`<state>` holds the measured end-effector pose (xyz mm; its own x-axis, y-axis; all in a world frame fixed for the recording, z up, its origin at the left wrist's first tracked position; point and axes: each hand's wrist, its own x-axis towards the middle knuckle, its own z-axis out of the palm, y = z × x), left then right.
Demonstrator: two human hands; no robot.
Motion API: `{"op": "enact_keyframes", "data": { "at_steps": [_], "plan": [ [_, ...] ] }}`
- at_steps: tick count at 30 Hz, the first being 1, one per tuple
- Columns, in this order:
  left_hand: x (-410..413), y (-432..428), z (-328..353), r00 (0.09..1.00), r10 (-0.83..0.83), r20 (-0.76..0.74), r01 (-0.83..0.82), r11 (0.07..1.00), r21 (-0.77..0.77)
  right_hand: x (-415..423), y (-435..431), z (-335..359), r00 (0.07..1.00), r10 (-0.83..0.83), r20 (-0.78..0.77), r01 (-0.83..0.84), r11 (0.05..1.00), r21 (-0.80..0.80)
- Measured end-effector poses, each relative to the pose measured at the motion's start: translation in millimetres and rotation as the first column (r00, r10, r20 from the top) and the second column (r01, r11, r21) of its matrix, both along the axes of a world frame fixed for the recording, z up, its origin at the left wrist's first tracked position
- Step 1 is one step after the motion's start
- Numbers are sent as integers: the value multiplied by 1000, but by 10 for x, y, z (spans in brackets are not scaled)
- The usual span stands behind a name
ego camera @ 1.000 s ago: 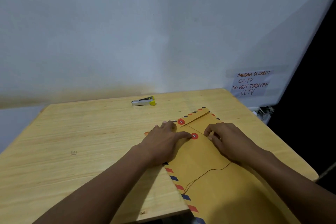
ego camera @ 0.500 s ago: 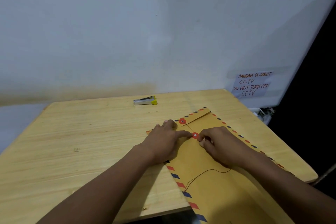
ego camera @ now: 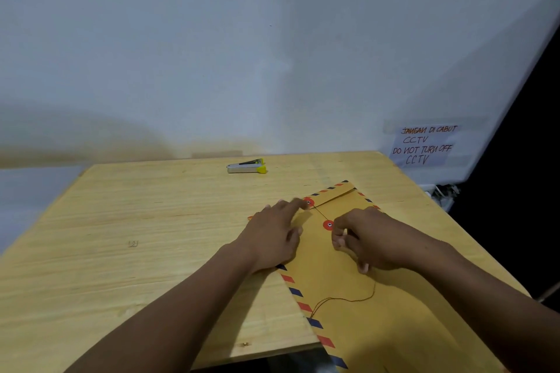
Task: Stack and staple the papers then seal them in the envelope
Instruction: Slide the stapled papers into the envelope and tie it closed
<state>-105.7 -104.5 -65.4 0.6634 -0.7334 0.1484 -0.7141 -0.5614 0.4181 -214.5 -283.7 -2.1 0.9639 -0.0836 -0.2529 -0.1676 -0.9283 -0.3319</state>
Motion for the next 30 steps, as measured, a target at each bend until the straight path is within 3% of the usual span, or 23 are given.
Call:
{"op": "enact_keyframes", "data": {
  "at_steps": [5, 13, 18, 24, 30],
  "plan": [
    [103, 76, -9, 965, 61, -254, -115, 972, -205, 250, 141, 65, 991, 129, -27, -131, 990, -60],
    [255, 150, -32, 962, 37, -269, -99, 971, -220, 870, 127, 116, 974, 225, -3, -219, 947, -235],
    [302, 170, -75, 962, 27, -270, -91, 970, -226, 1161, 34, 24, 962, 271, 29, -256, 937, -238],
    [311, 172, -92, 966, 16, -258, -78, 969, -236, 1344, -109, -181, 959, 248, 135, -245, 969, -41],
    [309, 167, -100, 971, -14, -238, -53, 960, -276, 1344, -256, -311, 969, 67, 236, -107, 981, 162]
  ]
}}
